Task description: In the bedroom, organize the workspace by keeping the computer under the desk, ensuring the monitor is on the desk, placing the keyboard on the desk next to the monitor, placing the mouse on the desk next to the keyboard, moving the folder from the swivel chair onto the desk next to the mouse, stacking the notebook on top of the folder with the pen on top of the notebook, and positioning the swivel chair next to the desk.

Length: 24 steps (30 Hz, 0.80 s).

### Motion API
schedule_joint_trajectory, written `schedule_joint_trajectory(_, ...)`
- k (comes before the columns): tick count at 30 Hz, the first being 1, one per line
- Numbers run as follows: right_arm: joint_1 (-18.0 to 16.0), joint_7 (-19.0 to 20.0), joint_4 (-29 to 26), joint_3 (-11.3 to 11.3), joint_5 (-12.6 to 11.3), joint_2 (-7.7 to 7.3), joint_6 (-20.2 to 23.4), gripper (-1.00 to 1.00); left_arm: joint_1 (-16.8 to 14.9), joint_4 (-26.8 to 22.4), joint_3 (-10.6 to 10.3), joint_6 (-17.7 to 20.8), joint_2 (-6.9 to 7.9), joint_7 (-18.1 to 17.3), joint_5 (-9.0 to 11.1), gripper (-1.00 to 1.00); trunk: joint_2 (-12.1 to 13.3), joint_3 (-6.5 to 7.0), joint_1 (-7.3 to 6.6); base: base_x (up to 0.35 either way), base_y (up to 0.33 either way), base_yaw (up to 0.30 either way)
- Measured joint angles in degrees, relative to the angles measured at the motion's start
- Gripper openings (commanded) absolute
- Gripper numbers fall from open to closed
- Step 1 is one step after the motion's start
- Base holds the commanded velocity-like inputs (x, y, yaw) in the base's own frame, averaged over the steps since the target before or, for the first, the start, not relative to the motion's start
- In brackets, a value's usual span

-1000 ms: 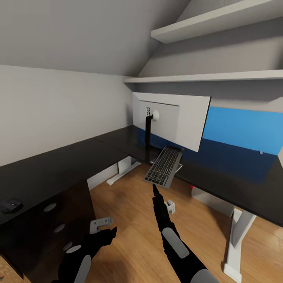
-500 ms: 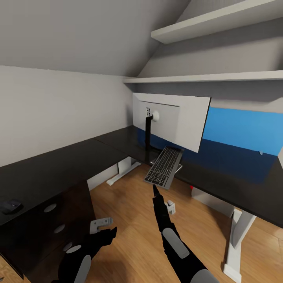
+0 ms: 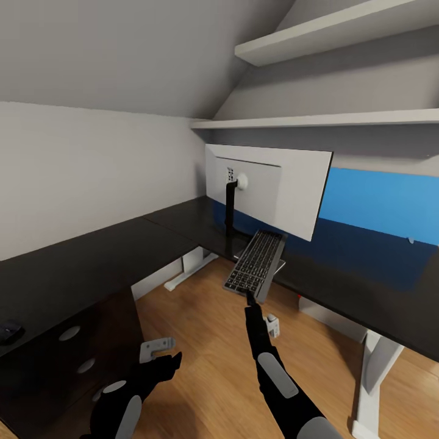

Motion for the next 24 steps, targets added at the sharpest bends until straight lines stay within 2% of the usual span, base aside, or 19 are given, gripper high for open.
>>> schedule_joint_trajectory(9, 0.0, -0.1, 0.0, -0.3, 0.0, 0.0, 0.0, 1.0, 0.0, 0.0, 0.0, 0.0, 0.0, 0.0, 0.0, 1.0, 0.0, 0.0, -0.01, 0.102, 0.0, 0.0)
schedule_joint_trajectory(24, 0.0, -0.2, 0.0, -0.3, 0.0, 0.0, 0.0, 1.0, 0.0, 0.0, 0.0, 0.0, 0.01, 0.0, 0.0, 1.0, 0.0, 0.0, 0.0, 0.012, 0.0, 0.0)
